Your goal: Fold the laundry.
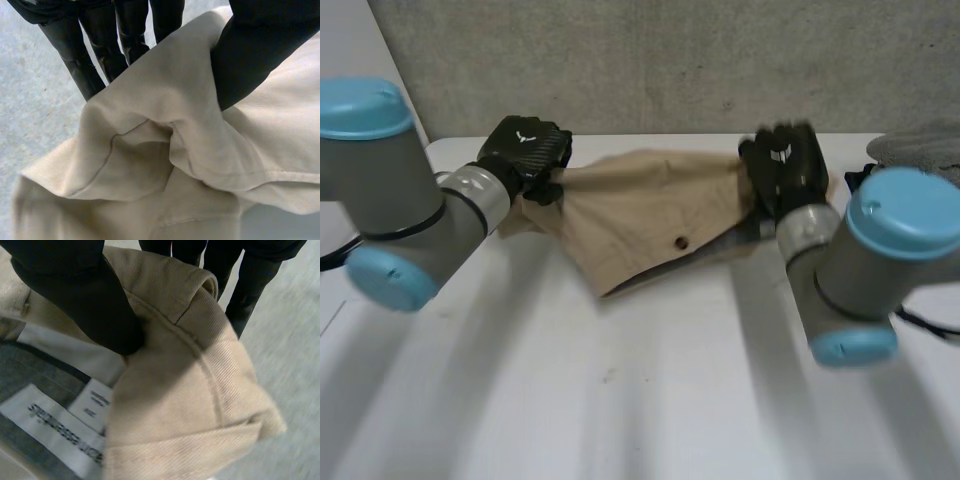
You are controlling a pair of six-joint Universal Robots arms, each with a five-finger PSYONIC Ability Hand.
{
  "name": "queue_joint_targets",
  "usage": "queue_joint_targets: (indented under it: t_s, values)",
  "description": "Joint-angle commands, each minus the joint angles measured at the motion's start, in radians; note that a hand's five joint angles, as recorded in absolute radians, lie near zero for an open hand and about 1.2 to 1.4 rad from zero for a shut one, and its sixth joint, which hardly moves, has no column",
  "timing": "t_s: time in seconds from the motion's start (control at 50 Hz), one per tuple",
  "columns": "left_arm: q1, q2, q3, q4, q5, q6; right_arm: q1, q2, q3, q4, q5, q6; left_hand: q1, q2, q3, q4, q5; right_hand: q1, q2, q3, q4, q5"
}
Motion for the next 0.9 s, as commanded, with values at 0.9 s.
queue_joint_targets:
  t_s: [0.9]
  values:
    - [0.176,0.073,-0.377,-0.064,0.139,-0.384,-0.051,-0.102,0.219,0.481,-0.262,0.317,-0.742,-0.797,-0.785,-0.802,-0.736,-0.578,-0.762,-0.812,-0.849,-0.809]
